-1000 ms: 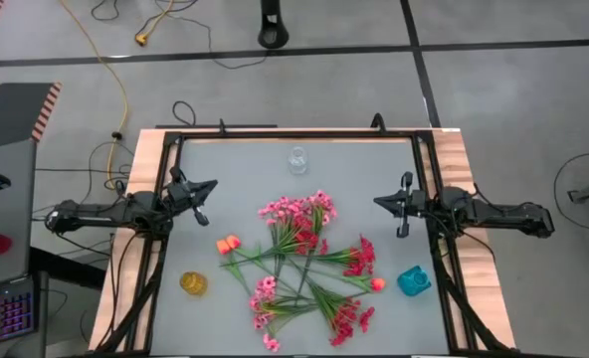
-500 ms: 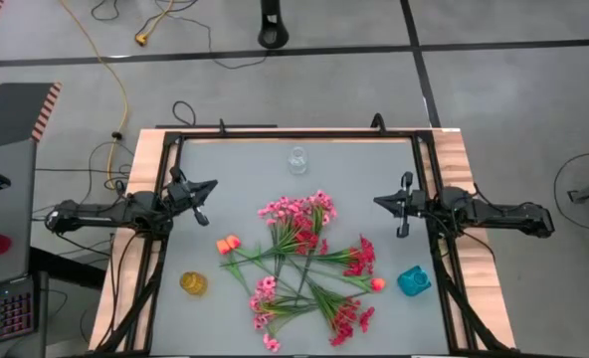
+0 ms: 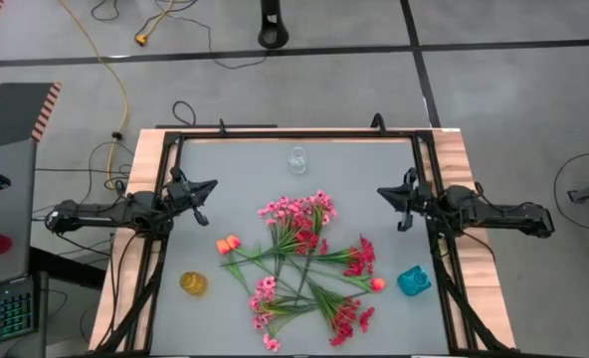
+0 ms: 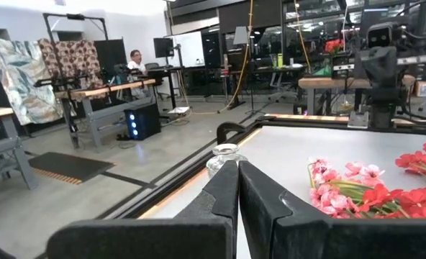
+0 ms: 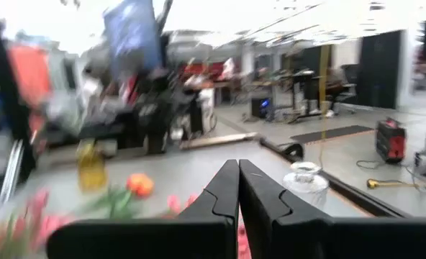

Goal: Sort flowers into vase by color
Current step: Put the top right red flowers into the transparent vase

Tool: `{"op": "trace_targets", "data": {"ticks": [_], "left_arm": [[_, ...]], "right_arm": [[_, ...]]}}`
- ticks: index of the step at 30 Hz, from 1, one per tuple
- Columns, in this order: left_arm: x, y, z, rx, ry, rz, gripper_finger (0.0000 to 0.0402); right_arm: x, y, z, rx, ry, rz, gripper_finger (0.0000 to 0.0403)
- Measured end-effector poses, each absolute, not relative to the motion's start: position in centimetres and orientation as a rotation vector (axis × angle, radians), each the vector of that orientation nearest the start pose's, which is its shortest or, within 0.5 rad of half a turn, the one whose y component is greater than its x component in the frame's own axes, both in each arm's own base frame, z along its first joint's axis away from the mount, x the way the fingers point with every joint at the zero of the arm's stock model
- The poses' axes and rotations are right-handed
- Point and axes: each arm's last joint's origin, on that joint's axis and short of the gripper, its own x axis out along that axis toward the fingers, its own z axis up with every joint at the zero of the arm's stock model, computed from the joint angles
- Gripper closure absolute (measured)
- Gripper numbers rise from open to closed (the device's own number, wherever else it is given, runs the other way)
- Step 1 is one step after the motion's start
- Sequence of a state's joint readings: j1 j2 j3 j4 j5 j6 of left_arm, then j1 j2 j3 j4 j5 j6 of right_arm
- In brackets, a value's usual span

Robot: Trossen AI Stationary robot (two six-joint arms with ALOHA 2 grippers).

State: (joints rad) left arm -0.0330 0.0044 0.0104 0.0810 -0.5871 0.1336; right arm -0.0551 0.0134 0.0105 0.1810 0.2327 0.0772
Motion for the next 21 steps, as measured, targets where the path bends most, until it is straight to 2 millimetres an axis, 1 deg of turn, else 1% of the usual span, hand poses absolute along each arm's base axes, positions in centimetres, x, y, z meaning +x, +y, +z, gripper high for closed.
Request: {"op": "trace_targets", "data": {"ticks": [3, 5, 10, 14, 17, 21], "left_arm": [[9.3, 1.3, 17.4, 0.107, -0.046, 0.558, 0.0401], [9.3, 1.3, 17.4, 0.107, -0.046, 0.559, 0.0401], [9.3, 1.3, 17.4, 0.099, -0.048, 0.558, 0.0401], [9.3, 1.3, 17.4, 0.097, -0.048, 0.558, 0.0401], [9.3, 1.3, 17.4, 0.097, -0.049, 0.558, 0.0401], [9.3, 1.3, 17.4, 0.097, -0.049, 0.558, 0.0401]], "right_arm": [[9.4, -1.3, 18.6, 0.136, -0.222, -0.296, 0.0332], [9.4, -1.3, 18.7, 0.17, -0.242, -0.308, 0.0307], [9.3, -1.5, 18.7, 0.276, -0.269, -0.381, 0.0224], [9.3, -1.5, 18.8, 0.295, -0.284, -0.386, 0.0162], [9.1, -1.5, 19.3, 0.297, -0.298, -0.384, 0.0141], [9.0, -1.5, 20.3, 0.29, -0.313, -0.383, 0.0138]]}}
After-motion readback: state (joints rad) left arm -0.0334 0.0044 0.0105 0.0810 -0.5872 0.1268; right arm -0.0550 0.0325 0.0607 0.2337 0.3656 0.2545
